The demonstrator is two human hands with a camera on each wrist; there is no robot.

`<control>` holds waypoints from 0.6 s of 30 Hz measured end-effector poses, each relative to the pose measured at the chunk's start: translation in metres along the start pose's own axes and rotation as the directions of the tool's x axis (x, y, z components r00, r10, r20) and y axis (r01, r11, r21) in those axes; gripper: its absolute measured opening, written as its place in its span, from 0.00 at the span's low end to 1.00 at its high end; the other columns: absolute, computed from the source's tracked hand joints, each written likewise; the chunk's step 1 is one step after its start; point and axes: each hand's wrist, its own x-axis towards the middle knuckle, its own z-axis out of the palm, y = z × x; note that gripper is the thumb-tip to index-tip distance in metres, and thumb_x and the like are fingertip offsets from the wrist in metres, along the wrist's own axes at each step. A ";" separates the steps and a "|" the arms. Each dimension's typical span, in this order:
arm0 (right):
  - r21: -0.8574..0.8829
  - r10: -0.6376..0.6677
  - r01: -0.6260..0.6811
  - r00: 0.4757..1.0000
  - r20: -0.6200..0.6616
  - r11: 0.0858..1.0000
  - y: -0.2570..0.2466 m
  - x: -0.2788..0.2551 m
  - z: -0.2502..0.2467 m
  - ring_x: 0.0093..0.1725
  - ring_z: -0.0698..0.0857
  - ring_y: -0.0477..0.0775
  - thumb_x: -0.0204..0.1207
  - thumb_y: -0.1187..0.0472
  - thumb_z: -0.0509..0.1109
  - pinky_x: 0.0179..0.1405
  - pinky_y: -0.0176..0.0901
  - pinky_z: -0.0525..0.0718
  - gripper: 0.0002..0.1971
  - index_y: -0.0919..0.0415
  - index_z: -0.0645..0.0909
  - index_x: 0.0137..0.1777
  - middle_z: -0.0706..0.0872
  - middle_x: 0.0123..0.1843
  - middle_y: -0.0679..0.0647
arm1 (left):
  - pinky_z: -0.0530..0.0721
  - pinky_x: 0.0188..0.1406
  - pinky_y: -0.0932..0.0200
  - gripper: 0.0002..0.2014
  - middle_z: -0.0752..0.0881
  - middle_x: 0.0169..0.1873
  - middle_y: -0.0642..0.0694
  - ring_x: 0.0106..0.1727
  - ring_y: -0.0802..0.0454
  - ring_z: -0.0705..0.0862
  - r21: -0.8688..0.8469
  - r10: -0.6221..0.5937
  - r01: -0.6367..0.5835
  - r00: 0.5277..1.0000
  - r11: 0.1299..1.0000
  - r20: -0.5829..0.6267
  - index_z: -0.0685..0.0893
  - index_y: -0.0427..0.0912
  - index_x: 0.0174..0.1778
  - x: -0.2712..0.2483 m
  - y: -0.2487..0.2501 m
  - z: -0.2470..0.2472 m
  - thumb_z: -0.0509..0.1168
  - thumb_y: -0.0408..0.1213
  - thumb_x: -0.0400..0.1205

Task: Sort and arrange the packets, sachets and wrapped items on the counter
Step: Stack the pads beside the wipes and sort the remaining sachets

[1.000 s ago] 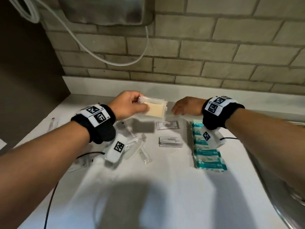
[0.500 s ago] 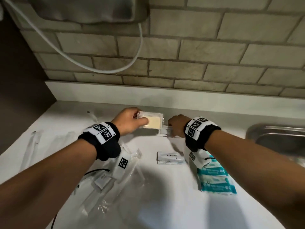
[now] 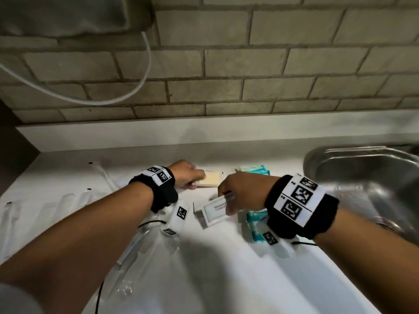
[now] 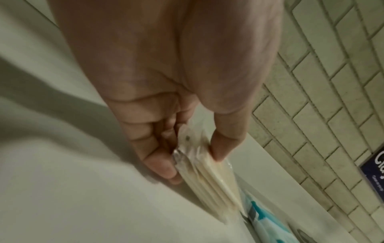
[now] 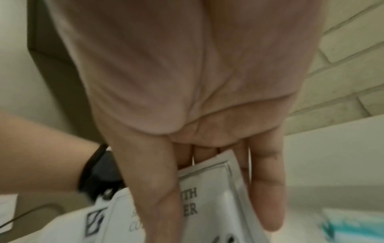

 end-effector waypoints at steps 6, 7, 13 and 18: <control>0.029 -0.038 0.035 0.993 0.111 0.999 -0.020 0.003 0.033 0.52 0.78 0.50 0.73 0.62 0.72 0.58 0.41 0.79 0.27 0.54 0.78 0.73 0.80 0.41 0.44 | 0.86 0.31 0.68 0.10 0.79 0.28 0.42 0.24 0.55 0.80 -0.002 -0.062 0.062 0.997 0.998 0.042 0.80 0.34 0.33 -0.002 0.004 -0.003 0.68 0.30 0.80; 0.037 -0.035 0.031 0.991 0.126 0.999 -0.023 0.003 0.036 0.52 0.78 0.50 0.73 0.62 0.71 0.58 0.40 0.78 0.27 0.55 0.77 0.74 0.79 0.41 0.44 | 0.86 0.32 0.68 0.10 0.79 0.28 0.42 0.24 0.55 0.80 0.009 -0.062 0.062 0.998 0.998 0.032 0.80 0.34 0.32 -0.002 0.004 -0.002 0.68 0.30 0.80; 0.020 -0.031 0.028 0.985 0.168 0.999 -0.031 0.009 0.047 0.71 0.78 0.56 0.76 0.59 0.72 0.65 0.41 0.75 0.28 0.57 0.74 0.76 0.80 0.70 0.55 | 0.87 0.58 0.46 0.10 0.82 0.28 0.40 0.27 0.50 0.82 0.005 -0.066 0.066 0.998 0.998 0.020 0.81 0.36 0.32 -0.001 0.006 0.004 0.71 0.33 0.78; 0.041 -0.017 0.011 0.987 0.161 0.999 -0.026 0.006 0.051 0.71 0.77 0.55 0.76 0.58 0.72 0.66 0.41 0.75 0.28 0.56 0.74 0.76 0.79 0.71 0.54 | 0.87 0.36 0.59 0.09 0.85 0.30 0.41 0.26 0.51 0.83 0.134 -0.082 0.084 0.996 0.987 -0.023 0.82 0.36 0.34 -0.006 0.013 0.006 0.69 0.36 0.78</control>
